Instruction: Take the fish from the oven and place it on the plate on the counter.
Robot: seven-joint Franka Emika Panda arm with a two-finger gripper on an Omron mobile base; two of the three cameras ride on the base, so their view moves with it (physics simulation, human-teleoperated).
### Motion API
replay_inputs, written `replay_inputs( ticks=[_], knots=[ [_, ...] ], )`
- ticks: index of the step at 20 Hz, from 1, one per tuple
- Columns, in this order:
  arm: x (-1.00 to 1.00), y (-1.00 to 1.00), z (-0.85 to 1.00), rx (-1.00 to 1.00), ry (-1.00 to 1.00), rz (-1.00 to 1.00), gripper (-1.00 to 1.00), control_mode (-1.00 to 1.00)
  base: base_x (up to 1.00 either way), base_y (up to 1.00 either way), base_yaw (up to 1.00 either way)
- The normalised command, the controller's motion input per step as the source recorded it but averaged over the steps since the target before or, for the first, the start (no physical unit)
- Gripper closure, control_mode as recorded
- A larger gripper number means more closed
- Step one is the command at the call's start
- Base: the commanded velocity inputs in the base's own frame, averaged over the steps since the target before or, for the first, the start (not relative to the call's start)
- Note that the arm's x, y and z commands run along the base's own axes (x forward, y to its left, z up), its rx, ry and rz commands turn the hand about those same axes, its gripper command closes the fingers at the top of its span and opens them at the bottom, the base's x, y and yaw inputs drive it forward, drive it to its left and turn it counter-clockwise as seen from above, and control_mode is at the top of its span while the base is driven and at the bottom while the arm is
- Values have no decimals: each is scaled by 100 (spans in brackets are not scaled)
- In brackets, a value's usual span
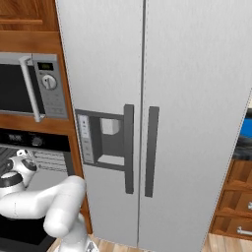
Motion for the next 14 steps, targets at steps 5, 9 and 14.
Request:
replay_inputs(
  ticks=[5,9,14],
  knots=[
    [-15,15,-19,0,-1,1,100,-100,0,0,0],
    [-44,4,-14,3,0,0,100,-100,0,0,0],
    [-52,1,-18,4,0,1,100,-100,0,0,0]
  ],
)
